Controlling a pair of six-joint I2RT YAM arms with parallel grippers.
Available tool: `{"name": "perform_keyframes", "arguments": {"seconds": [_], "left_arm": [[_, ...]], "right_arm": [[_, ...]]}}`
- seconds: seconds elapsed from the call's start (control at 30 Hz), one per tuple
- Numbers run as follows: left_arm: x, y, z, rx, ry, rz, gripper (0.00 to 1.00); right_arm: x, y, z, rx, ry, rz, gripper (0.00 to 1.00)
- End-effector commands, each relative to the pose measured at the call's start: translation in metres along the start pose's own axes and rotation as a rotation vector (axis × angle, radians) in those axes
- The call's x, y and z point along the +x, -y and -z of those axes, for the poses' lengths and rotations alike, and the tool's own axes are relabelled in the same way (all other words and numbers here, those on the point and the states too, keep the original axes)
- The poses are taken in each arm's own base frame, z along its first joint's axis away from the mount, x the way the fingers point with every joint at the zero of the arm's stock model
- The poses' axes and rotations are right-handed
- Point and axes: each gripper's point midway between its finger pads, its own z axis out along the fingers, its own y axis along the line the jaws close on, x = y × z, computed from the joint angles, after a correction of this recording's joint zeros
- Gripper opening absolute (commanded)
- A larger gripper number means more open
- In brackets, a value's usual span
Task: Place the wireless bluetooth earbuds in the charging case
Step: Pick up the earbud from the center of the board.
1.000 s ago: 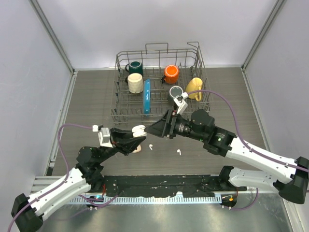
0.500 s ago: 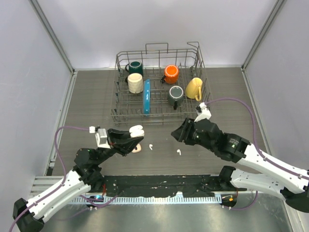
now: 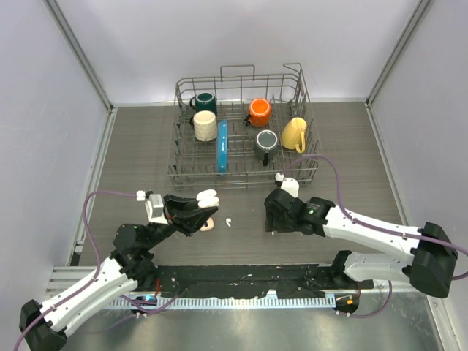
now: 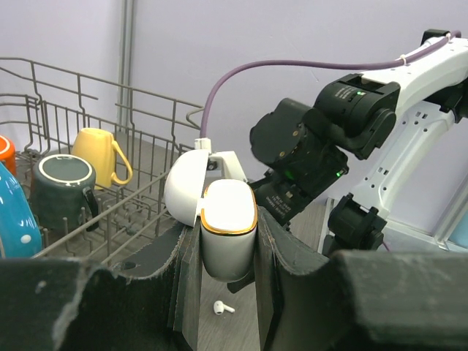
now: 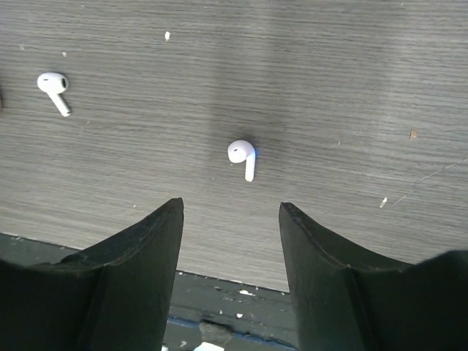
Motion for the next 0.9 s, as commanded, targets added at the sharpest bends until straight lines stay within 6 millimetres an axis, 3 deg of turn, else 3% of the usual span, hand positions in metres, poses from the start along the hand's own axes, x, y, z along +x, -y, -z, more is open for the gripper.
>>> {"name": "perform_keyframes", "arguments": {"seconds": [0.0,0.33,0.57,0.87], "left_arm": [[-0.011,0.002,-0.002,0.005,0.038,-0.006,0.00],[-0.009,0.002,0.000,0.005,0.033,-0.005,0.00],[-0.009,0.002,0.000,0.006,0.033,-0.003,0.00],[-0.008,0.002,0.000,0.004,0.025,0.000,0.00]], "right_arm": [[-0.021,-0.011,-0.003,0.007,0.050,0.075,0.59],[-0.011,-0.022,-0.022,-0.039,0.010,0.152,0.55],[0.005,-0.015,-0.039,-0.029,-0.038,0.179,0.51],[0.010,-0.008,-0.052,-0.020,-0.042,0.165,0.49]]}}
